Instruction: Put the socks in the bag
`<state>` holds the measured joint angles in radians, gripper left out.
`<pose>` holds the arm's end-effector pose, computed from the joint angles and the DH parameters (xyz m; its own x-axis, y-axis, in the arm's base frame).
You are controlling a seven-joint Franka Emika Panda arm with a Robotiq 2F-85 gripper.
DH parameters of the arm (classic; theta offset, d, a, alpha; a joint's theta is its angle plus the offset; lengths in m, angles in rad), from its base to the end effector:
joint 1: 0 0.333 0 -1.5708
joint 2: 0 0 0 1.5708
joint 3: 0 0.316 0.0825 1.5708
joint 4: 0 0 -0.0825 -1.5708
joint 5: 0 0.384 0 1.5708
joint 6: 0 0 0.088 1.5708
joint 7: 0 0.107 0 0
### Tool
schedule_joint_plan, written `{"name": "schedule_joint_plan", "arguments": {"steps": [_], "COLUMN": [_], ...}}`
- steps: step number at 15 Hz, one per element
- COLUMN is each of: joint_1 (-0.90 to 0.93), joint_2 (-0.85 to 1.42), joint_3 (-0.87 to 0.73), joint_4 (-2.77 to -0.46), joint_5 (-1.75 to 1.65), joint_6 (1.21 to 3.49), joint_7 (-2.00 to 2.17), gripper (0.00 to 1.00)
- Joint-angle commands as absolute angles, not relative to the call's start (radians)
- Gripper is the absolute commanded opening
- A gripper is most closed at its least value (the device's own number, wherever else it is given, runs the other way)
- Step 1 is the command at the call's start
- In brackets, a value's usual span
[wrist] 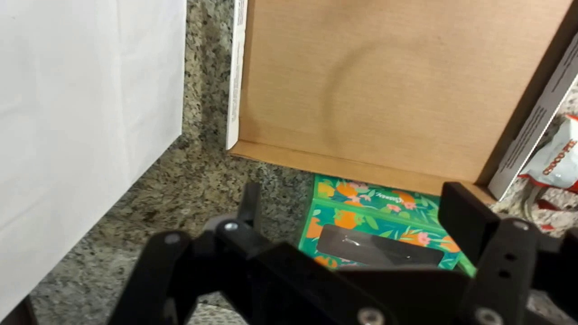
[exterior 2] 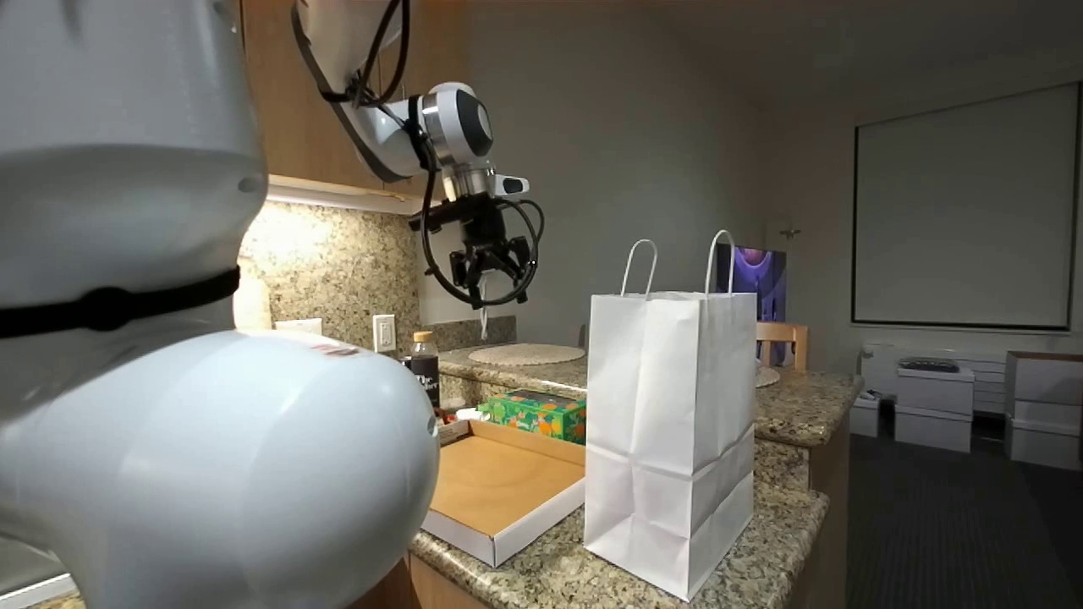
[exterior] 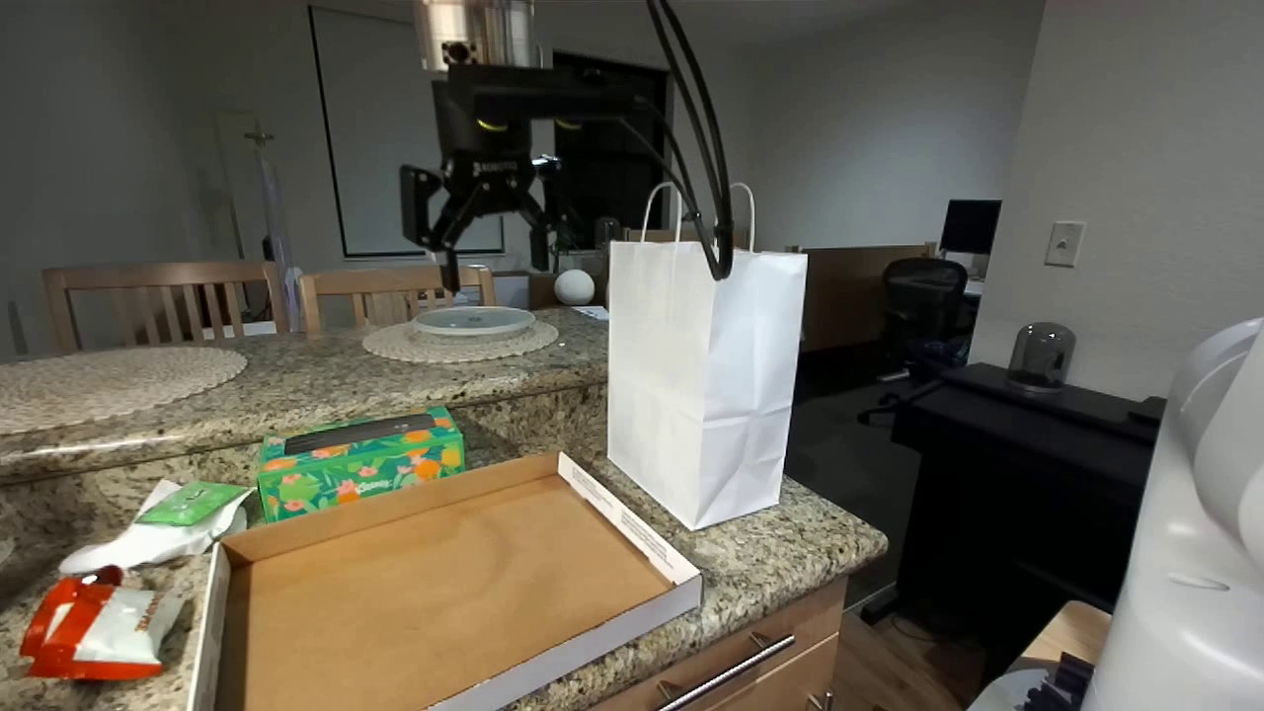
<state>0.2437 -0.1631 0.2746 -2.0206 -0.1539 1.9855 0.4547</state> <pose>0.4566 0.2573 0.5316 0.9745 0.1254 0.1862 0.1040 -0.9872 0.1206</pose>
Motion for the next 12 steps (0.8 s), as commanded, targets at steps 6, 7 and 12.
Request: {"name": "schedule_joint_plan", "arguments": {"steps": [6,7,12], "joint_1": [0.237,0.237,0.237], "joint_2": [-0.167,-0.168,-0.172], "joint_3": [0.27,0.27,0.27], "joint_4": [-2.118,-2.118,-2.118], "joint_5": [-0.08,-0.08,-0.08], "joint_6": [2.1,2.1,2.1], "joint_7": [0.285,0.284,0.284], "gripper": [1.0,1.0,1.0]}}
